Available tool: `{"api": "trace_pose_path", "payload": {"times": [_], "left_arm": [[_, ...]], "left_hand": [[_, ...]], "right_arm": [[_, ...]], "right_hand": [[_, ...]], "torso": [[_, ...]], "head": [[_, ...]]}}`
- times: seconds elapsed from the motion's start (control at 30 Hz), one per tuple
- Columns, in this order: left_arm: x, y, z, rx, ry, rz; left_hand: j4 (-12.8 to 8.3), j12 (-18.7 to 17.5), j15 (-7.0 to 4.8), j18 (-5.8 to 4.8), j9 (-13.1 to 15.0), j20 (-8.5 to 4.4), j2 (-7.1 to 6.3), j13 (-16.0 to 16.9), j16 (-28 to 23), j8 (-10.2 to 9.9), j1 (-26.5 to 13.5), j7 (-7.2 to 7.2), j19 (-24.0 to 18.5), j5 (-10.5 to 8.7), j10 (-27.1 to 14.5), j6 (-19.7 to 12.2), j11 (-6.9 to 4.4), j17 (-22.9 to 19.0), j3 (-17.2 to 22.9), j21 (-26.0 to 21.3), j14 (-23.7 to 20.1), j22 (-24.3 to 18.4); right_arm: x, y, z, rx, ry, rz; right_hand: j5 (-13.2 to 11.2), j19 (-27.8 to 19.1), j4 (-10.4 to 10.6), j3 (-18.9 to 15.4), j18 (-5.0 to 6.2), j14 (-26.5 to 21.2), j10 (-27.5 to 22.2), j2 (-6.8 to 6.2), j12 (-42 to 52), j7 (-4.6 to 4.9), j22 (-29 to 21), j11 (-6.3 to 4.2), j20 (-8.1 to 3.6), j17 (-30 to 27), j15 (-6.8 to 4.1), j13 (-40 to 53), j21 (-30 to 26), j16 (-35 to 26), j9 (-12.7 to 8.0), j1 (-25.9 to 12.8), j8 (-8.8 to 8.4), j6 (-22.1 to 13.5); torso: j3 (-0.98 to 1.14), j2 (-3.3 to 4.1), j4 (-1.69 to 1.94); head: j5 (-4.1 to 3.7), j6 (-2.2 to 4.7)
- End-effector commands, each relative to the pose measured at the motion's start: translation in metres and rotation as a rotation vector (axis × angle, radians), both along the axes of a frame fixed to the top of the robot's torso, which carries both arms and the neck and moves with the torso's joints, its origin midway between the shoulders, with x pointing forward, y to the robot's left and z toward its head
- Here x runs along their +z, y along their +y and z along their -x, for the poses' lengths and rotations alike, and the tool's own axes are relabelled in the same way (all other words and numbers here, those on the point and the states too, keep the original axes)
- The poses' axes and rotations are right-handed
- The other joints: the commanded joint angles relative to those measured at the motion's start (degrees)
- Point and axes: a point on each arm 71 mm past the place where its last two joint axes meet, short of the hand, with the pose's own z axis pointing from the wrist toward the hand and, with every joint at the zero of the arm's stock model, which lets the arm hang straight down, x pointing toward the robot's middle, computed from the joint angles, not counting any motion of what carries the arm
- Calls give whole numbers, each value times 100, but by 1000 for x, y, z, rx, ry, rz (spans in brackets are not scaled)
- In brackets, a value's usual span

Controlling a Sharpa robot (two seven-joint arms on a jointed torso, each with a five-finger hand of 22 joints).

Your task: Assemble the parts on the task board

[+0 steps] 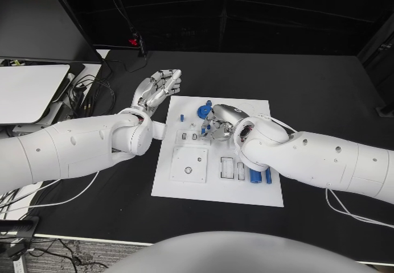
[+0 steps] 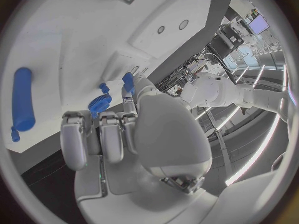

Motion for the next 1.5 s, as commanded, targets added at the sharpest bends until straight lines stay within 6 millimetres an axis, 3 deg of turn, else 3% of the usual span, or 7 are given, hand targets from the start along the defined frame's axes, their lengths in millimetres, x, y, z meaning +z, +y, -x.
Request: {"api": "trace_pose_path", "payload": {"times": [0.03,0.3,0.5,0.67,0.77,1.5], "left_arm": [[14,-1,4,-18,-193,39],[14,-2,4,-20,-194,40],[15,-1,4,-18,-194,39],[15,-1,4,-18,-194,39],[15,0,4,-17,-194,39],[15,0,4,-16,-193,38]], "left_hand": [[3,38,-10,105,-5,7,70,-5,39,33,1,919,0,18,-29,4,12,-7,-45,21,-38,5],[3,38,-10,105,-5,7,70,-5,39,33,1,919,0,18,-29,4,12,-7,-45,21,-38,5],[3,38,-10,105,-5,7,70,-5,39,33,1,919,0,18,-29,4,12,-7,-45,21,-38,5],[2,42,-10,103,-10,7,75,-5,42,37,6,919,-1,21,-28,6,12,-7,-53,24,-38,7],[2,42,-10,103,-10,7,75,-5,42,37,6,919,-1,21,-28,6,12,-7,-53,24,-38,7],[2,42,-10,103,-10,7,75,-5,42,37,6,919,-1,21,-28,6,12,-7,-53,24,-38,7]], "right_arm": [[1,1,-1,3,-21,12],[0,5,-1,16,-21,13],[-1,8,-1,26,-15,20],[-3,9,-1,29,-6,33],[-3,10,-2,29,-3,41],[-6,11,-1,33,0,60]], "right_hand": [[34,605,-42,-6,-42,595,607,55,14,-3,1509,43,47,1510,52,1508,19,14,5,2,-11,47],[41,605,-47,-7,-42,595,607,54,14,-1,1509,45,49,1510,53,1508,19,14,3,0,-18,43],[58,605,-60,-10,-42,595,607,54,14,8,1509,53,58,1510,60,1508,19,14,-10,-11,-48,17],[61,605,-66,-13,-42,595,607,53,14,14,1509,58,63,1510,64,1508,19,14,-18,-21,-69,-3],[62,605,-68,-14,-42,595,607,53,14,15,1509,59,64,1510,65,1508,19,14,-20,-24,-74,-7],[51,605,-72,-35,-42,595,607,43,14,32,1509,74,77,1510,78,1508,19,14,-38,-70,-115,-37]], "torso": [[-4,4,4],[-4,1,14],[-2,5,8],[0,6,9],[-4,4,-7],[-4,0,1]], "head": [[-15,2],[-82,-12],[-60,-15],[-102,-24],[-85,-34],[-104,-63]]}}
